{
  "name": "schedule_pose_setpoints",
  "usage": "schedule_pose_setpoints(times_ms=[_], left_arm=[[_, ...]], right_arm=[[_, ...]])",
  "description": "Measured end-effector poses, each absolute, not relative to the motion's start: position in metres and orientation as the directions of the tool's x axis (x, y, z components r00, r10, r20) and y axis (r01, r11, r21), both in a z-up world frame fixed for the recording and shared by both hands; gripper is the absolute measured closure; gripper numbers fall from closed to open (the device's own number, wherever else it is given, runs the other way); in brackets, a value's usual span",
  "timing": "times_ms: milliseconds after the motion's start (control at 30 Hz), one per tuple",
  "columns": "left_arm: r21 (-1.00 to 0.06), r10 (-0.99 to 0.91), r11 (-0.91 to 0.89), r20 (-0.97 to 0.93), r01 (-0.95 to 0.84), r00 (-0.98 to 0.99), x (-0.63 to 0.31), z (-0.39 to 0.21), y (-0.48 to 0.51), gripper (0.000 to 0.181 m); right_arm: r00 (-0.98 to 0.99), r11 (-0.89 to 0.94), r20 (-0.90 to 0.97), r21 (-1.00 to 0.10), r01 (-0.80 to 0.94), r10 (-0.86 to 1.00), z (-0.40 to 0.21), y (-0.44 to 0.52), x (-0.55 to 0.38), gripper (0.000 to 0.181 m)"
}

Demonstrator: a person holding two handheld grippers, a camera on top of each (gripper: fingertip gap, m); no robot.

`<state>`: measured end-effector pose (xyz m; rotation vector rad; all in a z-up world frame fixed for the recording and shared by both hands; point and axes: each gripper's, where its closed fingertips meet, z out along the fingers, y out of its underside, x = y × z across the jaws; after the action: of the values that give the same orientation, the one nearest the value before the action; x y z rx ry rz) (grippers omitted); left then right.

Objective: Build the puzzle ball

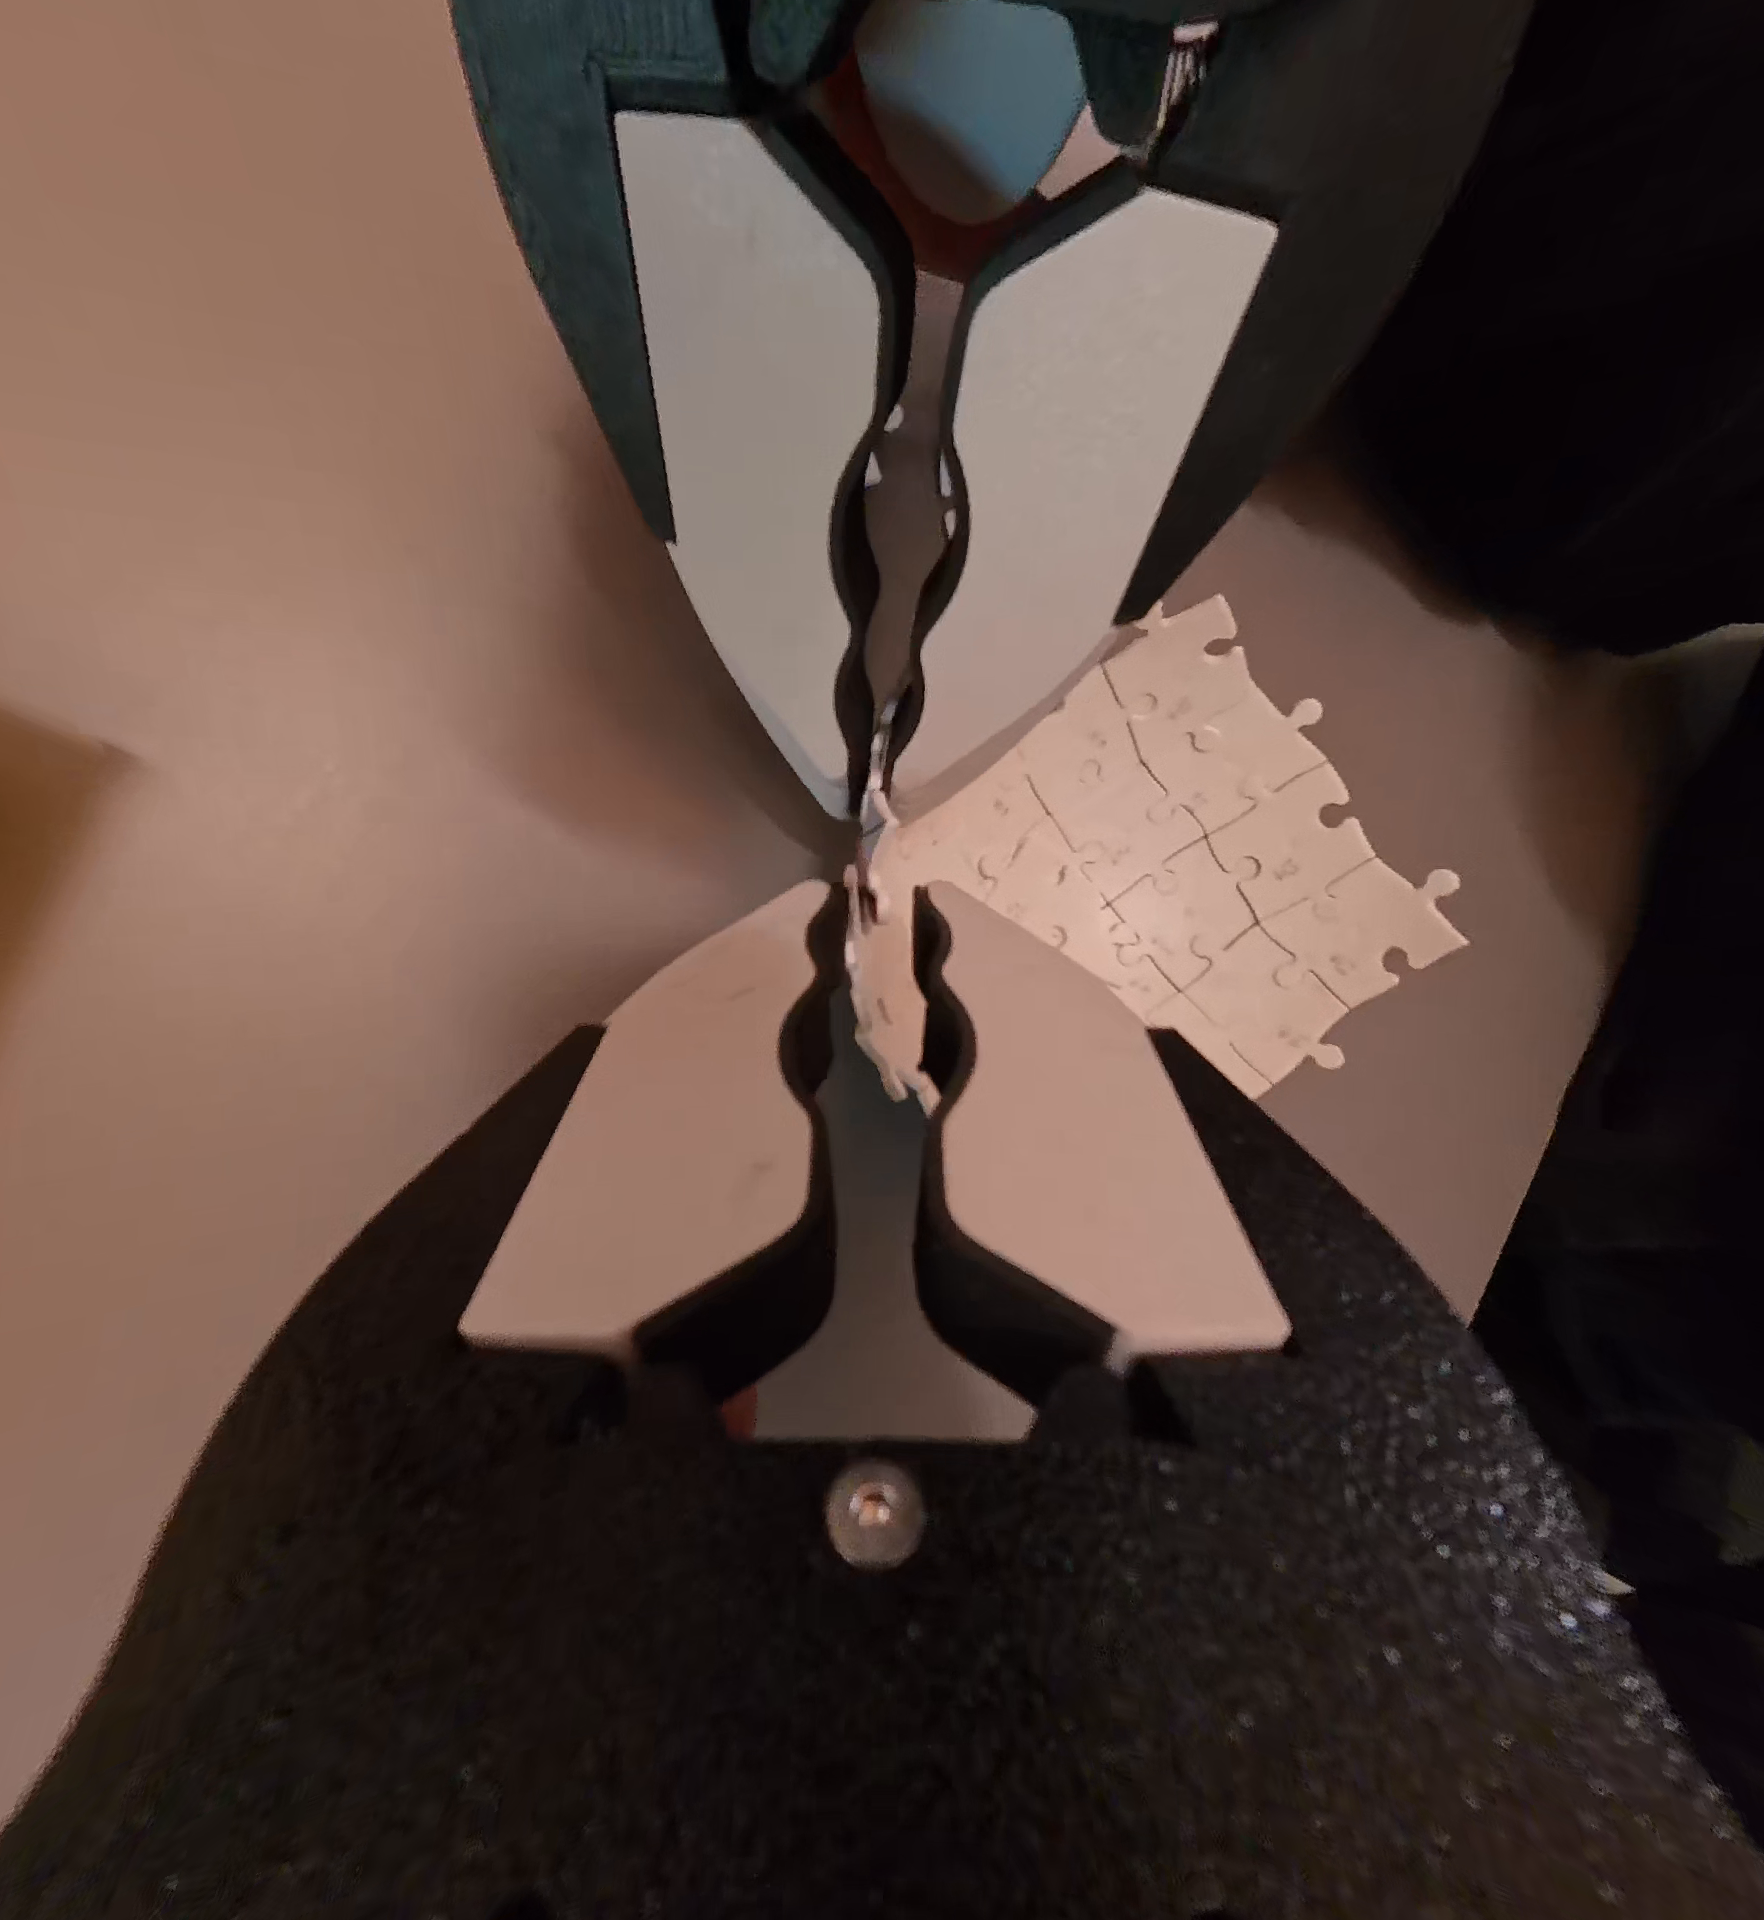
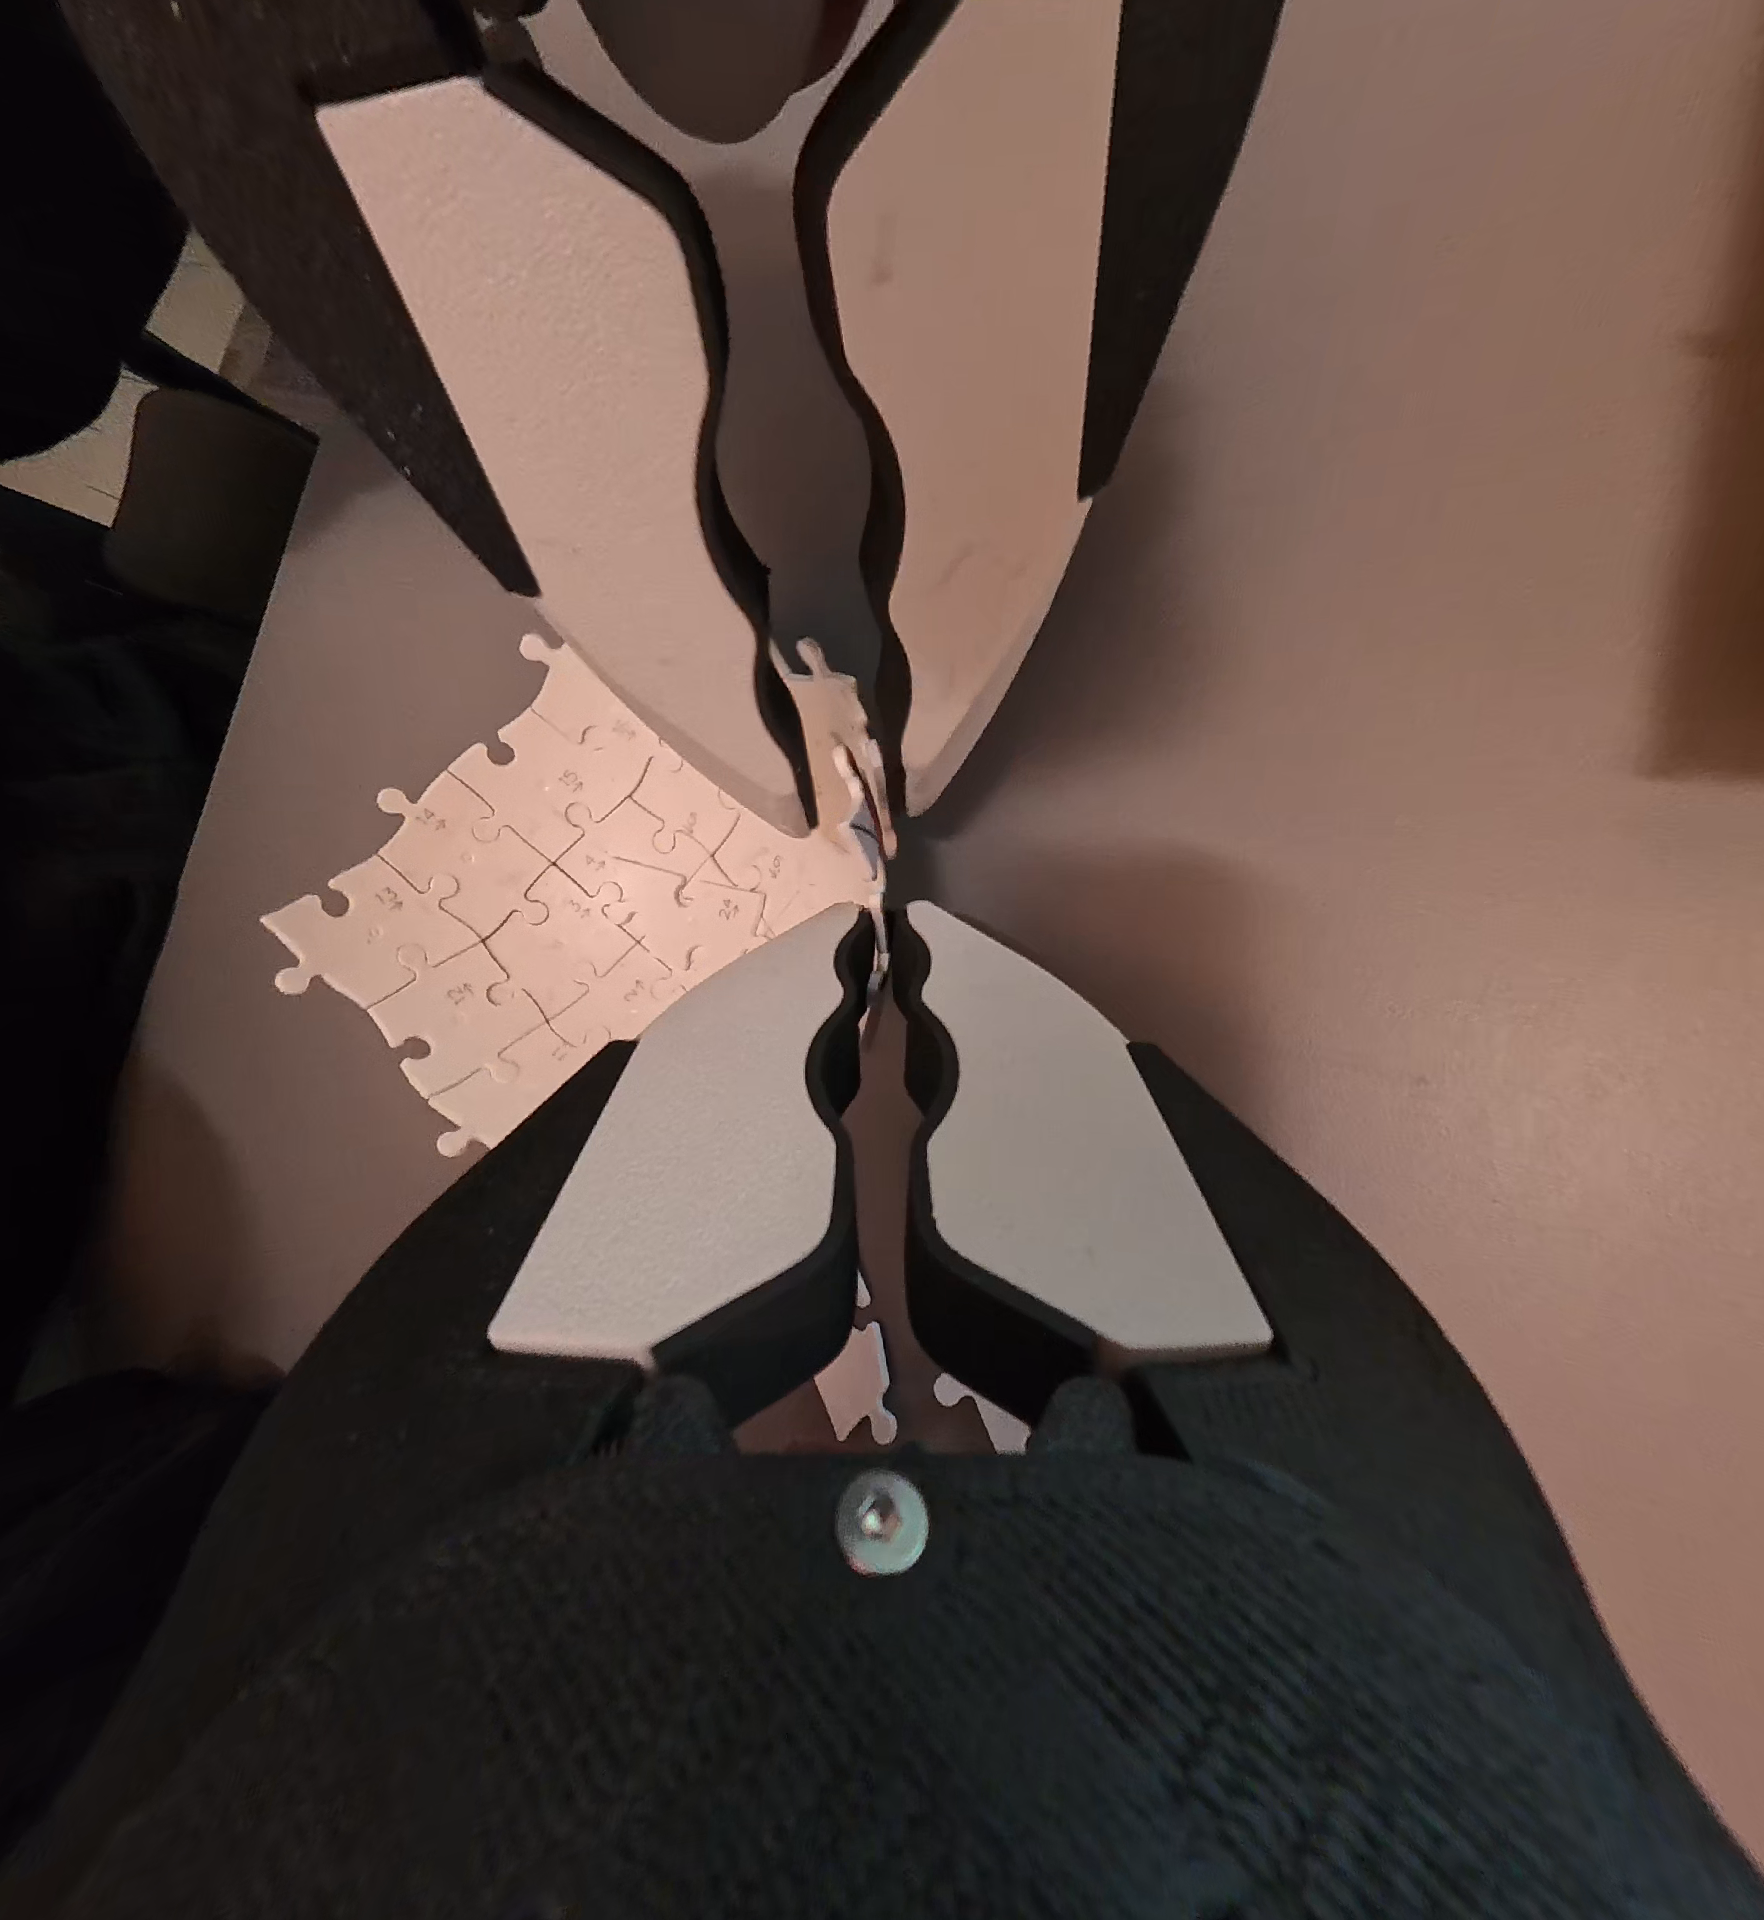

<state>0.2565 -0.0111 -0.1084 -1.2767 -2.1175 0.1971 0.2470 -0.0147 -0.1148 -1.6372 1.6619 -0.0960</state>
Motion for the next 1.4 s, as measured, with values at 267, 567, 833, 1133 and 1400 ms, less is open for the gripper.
schedule_pose_setpoints(times_ms=[267,567,833,1133,1400], left_arm=[[-0.413,0.838,0.510,0.437,0.755,-0.326,0.257,-0.112,-0.014,0.178],[-0.387,0.842,0.503,0.422,0.773,-0.336,0.256,-0.114,-0.016,0.179],[-0.398,0.860,0.480,0.387,0.782,-0.332,0.253,-0.110,-0.015,0.179],[-0.416,0.865,0.481,0.371,0.772,-0.339,0.253,-0.110,-0.016,0.179],[-0.437,0.864,0.495,0.337,0.751,-0.373,0.264,-0.104,-0.022,0.171]], right_arm=[[0.133,0.169,-0.466,-0.550,-0.818,-0.874,-0.116,-0.015,0.247,0.178],[0.123,0.178,-0.472,-0.544,-0.820,-0.873,-0.117,-0.016,0.245,0.173],[0.139,0.189,-0.450,-0.607,-0.772,-0.882,-0.116,-0.021,0.256,0.155],[0.187,0.179,-0.488,-0.609,-0.773,-0.853,-0.116,-0.013,0.255,0.176],[0.179,0.194,-0.493,-0.613,-0.766,-0.851,-0.116,-0.015,0.256,0.177]])
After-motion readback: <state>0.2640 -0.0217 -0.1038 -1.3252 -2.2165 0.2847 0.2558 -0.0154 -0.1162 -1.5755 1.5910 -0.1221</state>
